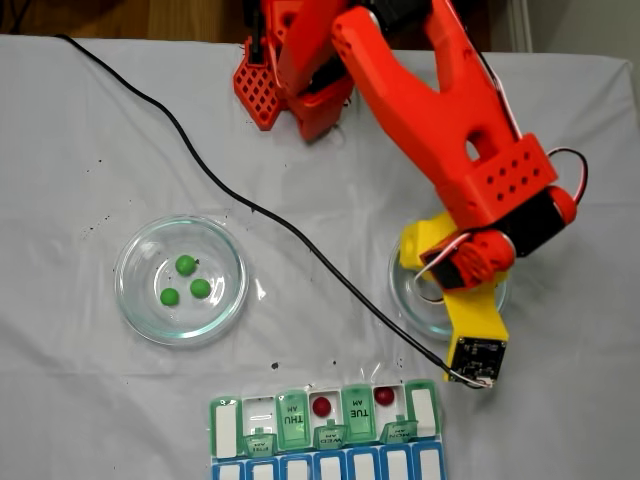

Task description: Sort medicines into box.

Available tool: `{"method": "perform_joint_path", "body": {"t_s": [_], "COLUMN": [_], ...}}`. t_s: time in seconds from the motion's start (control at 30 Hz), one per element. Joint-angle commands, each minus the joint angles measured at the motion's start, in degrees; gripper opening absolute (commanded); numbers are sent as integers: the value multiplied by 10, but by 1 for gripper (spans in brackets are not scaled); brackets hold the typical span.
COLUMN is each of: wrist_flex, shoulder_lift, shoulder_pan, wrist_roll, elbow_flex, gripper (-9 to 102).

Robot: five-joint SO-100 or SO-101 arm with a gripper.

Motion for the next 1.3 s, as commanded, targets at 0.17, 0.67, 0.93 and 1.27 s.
{"method": "perform_joint_path", "body": {"t_s": [0.17, 0.67, 0.93, 1.27], "wrist_flex": [-20, -11, -14, -32], "shoulder_lift": [-10, -42, -42, 13], "shoulder_pan": [-25, -25, -42, -6], "wrist_roll": [-1, -2, 35, 140], "elbow_flex": [0, -5, 11, -33], "gripper": [19, 23, 3, 0]}}
